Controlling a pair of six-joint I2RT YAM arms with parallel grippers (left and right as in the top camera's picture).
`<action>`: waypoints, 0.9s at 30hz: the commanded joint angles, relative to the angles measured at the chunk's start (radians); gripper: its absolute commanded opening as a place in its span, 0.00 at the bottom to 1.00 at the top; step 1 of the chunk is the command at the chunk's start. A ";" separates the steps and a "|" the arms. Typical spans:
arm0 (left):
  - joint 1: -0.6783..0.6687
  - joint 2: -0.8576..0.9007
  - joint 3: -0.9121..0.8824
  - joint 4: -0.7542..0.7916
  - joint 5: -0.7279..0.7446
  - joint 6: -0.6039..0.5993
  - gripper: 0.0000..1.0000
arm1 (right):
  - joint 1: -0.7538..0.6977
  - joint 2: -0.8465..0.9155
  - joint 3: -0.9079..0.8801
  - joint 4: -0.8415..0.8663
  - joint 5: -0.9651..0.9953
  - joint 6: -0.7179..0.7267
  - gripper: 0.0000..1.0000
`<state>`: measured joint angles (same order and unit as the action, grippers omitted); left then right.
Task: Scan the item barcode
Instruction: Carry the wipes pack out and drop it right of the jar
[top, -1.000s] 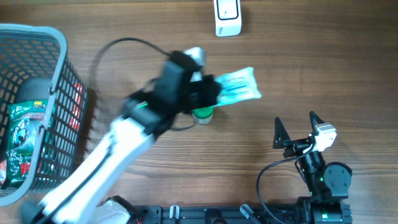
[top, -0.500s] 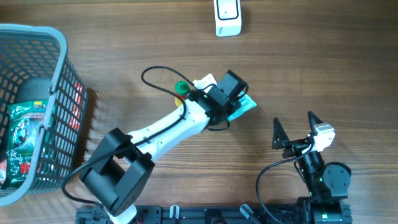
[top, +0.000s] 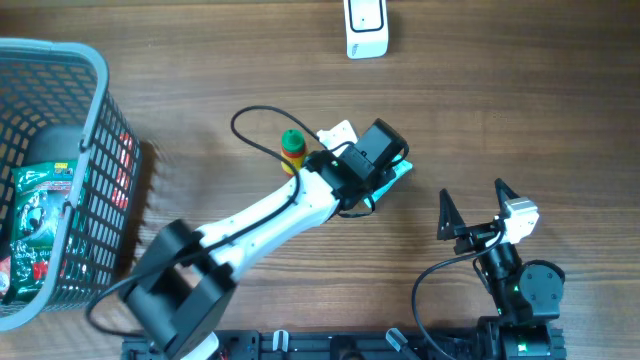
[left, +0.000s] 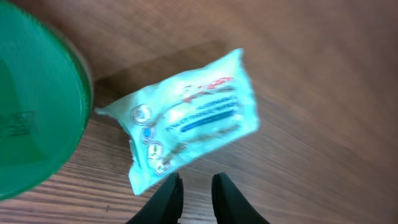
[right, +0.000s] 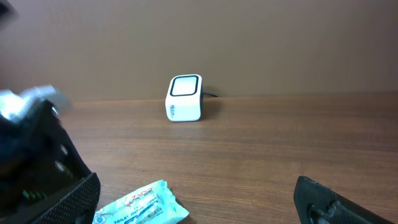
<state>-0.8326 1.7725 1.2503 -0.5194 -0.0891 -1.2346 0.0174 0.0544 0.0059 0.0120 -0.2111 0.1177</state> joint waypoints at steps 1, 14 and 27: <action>0.000 -0.187 0.009 -0.066 -0.164 0.087 0.23 | 0.005 -0.003 -0.001 0.003 0.006 -0.013 1.00; 0.511 -0.831 0.009 -0.185 -0.422 0.517 0.68 | 0.005 -0.003 -0.001 0.003 0.006 -0.013 1.00; 1.426 -0.760 0.009 -0.295 -0.186 0.594 1.00 | 0.005 -0.003 -0.001 0.003 0.006 -0.013 1.00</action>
<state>0.4599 0.9192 1.2552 -0.7879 -0.4072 -0.6548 0.0174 0.0544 0.0059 0.0120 -0.2115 0.1173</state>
